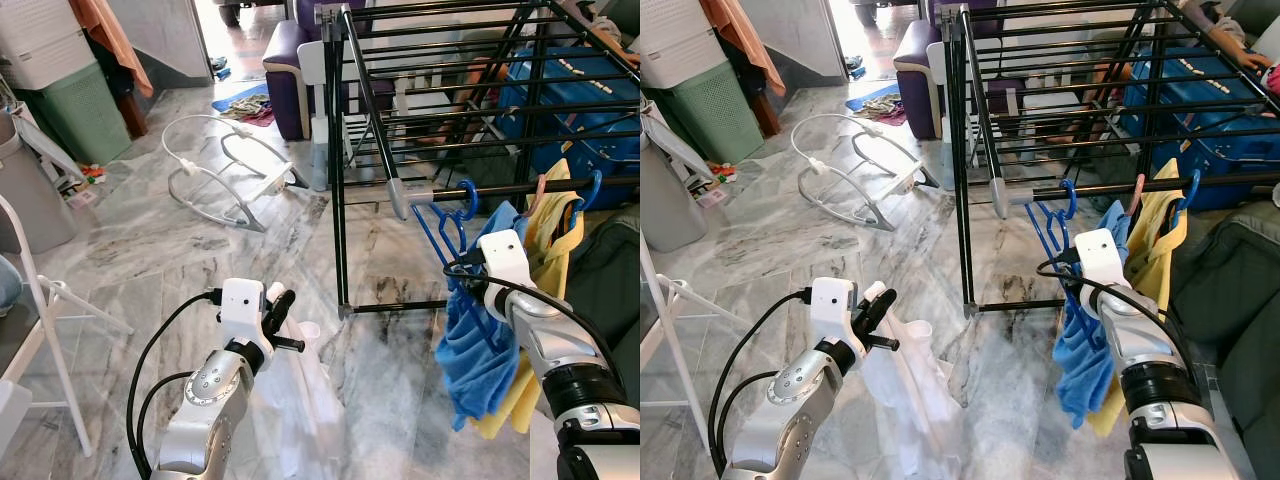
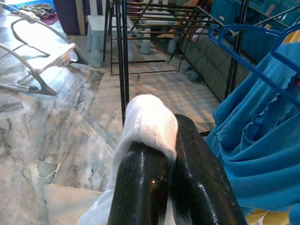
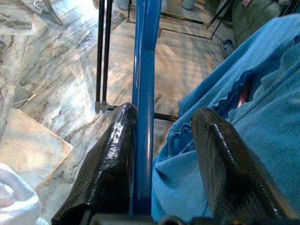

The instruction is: Hang hanger

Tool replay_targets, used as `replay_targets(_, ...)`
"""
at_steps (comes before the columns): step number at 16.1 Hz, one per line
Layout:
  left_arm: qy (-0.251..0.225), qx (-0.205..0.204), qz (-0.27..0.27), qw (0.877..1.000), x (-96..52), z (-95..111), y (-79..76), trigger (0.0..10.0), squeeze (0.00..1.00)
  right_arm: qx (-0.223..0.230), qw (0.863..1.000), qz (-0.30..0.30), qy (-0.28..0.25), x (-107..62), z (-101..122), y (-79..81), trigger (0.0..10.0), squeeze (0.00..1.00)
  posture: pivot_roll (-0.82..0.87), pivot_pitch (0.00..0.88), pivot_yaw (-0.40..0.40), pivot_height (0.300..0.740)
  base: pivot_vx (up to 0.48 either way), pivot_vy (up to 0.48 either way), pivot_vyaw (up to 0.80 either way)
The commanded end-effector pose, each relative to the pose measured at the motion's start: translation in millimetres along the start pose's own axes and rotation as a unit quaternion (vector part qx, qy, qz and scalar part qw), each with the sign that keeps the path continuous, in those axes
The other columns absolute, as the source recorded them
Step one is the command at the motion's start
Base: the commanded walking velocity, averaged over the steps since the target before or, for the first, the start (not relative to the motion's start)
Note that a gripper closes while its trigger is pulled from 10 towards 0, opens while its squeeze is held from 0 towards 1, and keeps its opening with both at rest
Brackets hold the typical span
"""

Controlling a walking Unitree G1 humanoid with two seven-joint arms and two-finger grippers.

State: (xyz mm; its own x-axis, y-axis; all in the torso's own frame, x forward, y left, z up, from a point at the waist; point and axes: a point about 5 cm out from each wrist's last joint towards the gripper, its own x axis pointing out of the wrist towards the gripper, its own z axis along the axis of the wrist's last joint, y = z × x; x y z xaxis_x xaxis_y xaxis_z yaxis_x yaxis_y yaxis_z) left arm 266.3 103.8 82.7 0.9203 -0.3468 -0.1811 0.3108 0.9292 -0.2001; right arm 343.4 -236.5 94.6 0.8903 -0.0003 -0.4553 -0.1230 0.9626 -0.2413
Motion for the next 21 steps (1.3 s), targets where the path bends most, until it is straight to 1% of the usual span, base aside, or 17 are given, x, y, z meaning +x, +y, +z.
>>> replay_targets(1,-0.003,0.008,0.002,1.000,1.7,4,1.2,10.0,0.00,0.004,1.000,0.002,-0.010,1.5,7,0.8,0.0,0.00,-0.13,0.000,0.073,0.740,0.000,0.000,0.00)
replay_targets(7,-0.003,0.011,0.004,1.000,2.4,5,2.2,10.0,0.00,0.005,1.000,-0.006,-0.011,2.2,7,-2.5,0.0,0.00,-0.12,0.001,0.068,0.740,0.000,0.000,0.00)
replay_targets(11,0.000,0.009,0.013,1.000,0.6,2,3.3,10.0,0.00,0.009,0.999,-0.017,-0.036,1.1,16,-3.2,0.0,0.00,-0.12,0.000,0.065,0.740,0.000,0.000,0.00)
replay_targets(12,-0.002,0.009,0.025,1.000,0.1,3,6.4,10.0,0.00,0.015,0.999,-0.020,-0.048,-0.5,19,-1.5,0.0,0.00,-0.12,0.000,0.065,0.740,0.000,0.000,0.00)
replay_targets(14,-0.001,0.014,0.032,0.999,0.2,2,9.1,10.0,0.00,0.018,0.998,-0.015,-0.053,-3.0,15,6.0,0.0,0.00,-0.13,0.000,0.061,0.740,0.000,0.000,0.00)
replay_targets(17,0.002,0.015,0.034,0.999,0.4,-1,8.3,10.0,0.00,0.026,0.998,-0.013,-0.058,-6.9,9,13.8,0.0,0.00,-0.13,0.000,0.061,0.740,0.000,0.000,0.00)
replay_targets(19,-0.015,0.017,0.050,0.998,0.5,3,10.8,10.0,0.00,0.039,0.995,-0.026,-0.090,-12.4,15,16.0,0.0,0.00,-0.13,0.000,0.056,0.740,0.000,0.000,0.00)
replay_targets(20,-0.018,0.018,0.052,0.998,0.3,3,11.3,10.0,0.00,0.049,0.992,-0.034,-0.108,-15.3,18,16.4,0.0,0.00,-0.13,0.000,0.056,0.740,0.000,0.000,0.00)
replay_targets(21,-0.017,0.018,0.052,0.998,0.2,3,11.3,10.0,0.00,0.054,0.991,-0.041,-0.113,-17.5,18,17.2,0.0,0.00,-0.13,0.000,0.056,0.740,0.000,0.000,0.00)
